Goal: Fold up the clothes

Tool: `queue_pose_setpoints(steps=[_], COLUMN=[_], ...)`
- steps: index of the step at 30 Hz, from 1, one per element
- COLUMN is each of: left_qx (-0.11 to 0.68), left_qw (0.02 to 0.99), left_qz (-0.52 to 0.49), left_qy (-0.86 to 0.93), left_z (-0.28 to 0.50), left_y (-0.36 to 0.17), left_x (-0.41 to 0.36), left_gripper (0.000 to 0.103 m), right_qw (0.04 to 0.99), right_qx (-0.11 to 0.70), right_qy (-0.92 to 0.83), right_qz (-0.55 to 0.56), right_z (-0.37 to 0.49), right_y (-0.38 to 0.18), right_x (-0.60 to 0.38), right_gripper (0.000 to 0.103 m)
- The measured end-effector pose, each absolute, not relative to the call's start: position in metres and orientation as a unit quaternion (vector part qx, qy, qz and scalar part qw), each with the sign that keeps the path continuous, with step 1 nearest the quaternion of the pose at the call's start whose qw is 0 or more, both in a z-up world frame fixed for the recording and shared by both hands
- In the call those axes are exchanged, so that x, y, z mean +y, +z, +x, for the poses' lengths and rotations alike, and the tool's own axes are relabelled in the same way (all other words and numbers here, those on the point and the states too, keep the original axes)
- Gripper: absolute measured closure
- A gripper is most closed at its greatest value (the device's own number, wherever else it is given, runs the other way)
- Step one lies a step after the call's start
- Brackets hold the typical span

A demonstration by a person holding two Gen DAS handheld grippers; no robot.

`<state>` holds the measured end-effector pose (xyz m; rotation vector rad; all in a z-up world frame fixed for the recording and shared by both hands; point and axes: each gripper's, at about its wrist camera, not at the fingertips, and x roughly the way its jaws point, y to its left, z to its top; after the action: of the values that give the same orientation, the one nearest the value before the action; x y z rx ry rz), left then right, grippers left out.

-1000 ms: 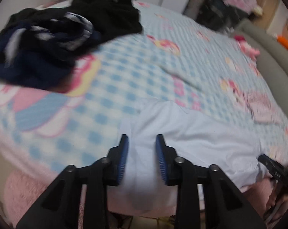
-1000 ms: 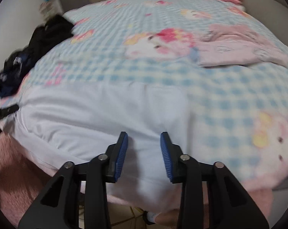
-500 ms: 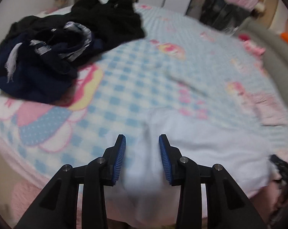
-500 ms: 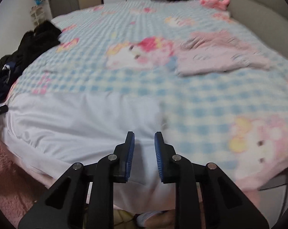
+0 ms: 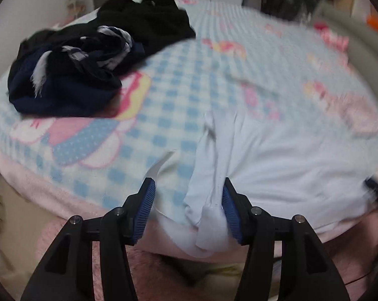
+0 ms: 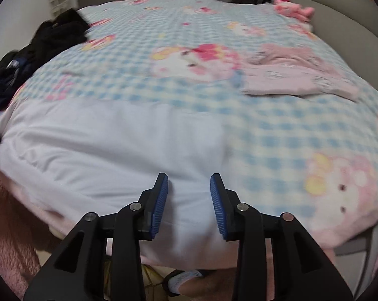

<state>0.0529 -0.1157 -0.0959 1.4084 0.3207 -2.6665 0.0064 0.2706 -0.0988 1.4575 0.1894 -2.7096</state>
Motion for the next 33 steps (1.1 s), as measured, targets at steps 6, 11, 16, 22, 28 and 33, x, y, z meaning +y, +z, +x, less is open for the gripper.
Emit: queue_pose_setpoints(steps=[6, 11, 16, 22, 28, 33], left_qx=[0.119, 0.067, 0.127, 0.083, 0.097, 0.160], left_qw=[-0.013, 0.083, 0.040, 0.015, 0.049, 0.072], left_qz=[0.418, 0.471, 0.410, 0.433, 0.469, 0.449], left_qy=[-0.901, -0.875, -0.902, -0.898, -0.876, -0.876], left_z=[0.046, 0.041, 0.048, -0.029, -0.041, -0.025], left_y=[-0.080, -0.108, -0.083, -0.094, -0.125, -0.127], left_x=[-0.085, -0.104, -0.105, -0.091, -0.110, -0.136], left_gripper=[0.051, 0.048, 0.052, 0.058, 0.061, 0.061], right_qw=[0.077, 0.034, 0.042, 0.061, 0.047, 0.023], right_qx=[0.015, 0.043, 0.021, -0.011, -0.007, -0.031], right_qy=[-0.877, -0.862, -0.876, -0.884, -0.867, -0.879], right_qz=[0.474, 0.504, 0.479, 0.463, 0.496, 0.476], right_z=[0.003, 0.011, 0.002, -0.030, -0.059, -0.049], right_y=[-0.089, -0.106, -0.092, -0.086, -0.121, -0.113], right_x=[0.275, 0.292, 0.299, 0.294, 0.295, 0.315], right_gripper=[0.059, 0.059, 0.055, 0.055, 0.057, 0.049])
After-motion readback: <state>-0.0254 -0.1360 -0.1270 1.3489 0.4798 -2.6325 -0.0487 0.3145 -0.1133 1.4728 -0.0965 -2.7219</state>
